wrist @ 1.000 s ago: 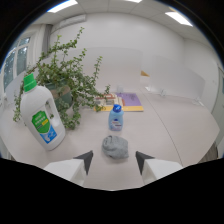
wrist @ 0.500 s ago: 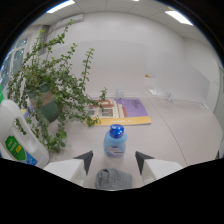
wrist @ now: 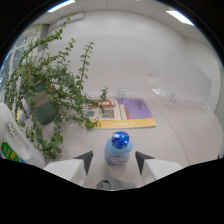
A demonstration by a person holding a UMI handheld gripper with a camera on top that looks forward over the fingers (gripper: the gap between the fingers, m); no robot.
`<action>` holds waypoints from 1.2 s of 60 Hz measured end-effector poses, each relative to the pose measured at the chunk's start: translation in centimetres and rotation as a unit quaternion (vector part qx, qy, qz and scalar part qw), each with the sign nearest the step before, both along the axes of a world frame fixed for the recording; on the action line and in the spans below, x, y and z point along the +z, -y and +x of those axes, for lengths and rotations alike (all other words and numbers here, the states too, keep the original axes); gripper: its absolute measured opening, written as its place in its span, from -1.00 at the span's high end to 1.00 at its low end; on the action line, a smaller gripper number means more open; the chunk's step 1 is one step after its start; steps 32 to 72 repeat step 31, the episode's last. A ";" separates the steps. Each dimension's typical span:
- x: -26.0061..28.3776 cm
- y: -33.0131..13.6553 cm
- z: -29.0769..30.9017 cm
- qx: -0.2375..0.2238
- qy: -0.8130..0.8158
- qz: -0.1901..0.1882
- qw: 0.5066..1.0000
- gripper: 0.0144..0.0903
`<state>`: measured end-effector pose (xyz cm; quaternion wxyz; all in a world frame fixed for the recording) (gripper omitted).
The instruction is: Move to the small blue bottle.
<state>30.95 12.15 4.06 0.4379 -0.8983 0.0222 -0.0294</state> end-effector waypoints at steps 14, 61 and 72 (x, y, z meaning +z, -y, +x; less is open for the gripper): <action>-0.4 -0.3 0.1 -0.001 -0.001 -0.005 1.000 -0.85; -0.6 -0.2 0.2 -0.006 -0.005 -0.008 1.000 -0.85; -0.6 -0.2 0.2 -0.006 -0.005 -0.008 1.000 -0.85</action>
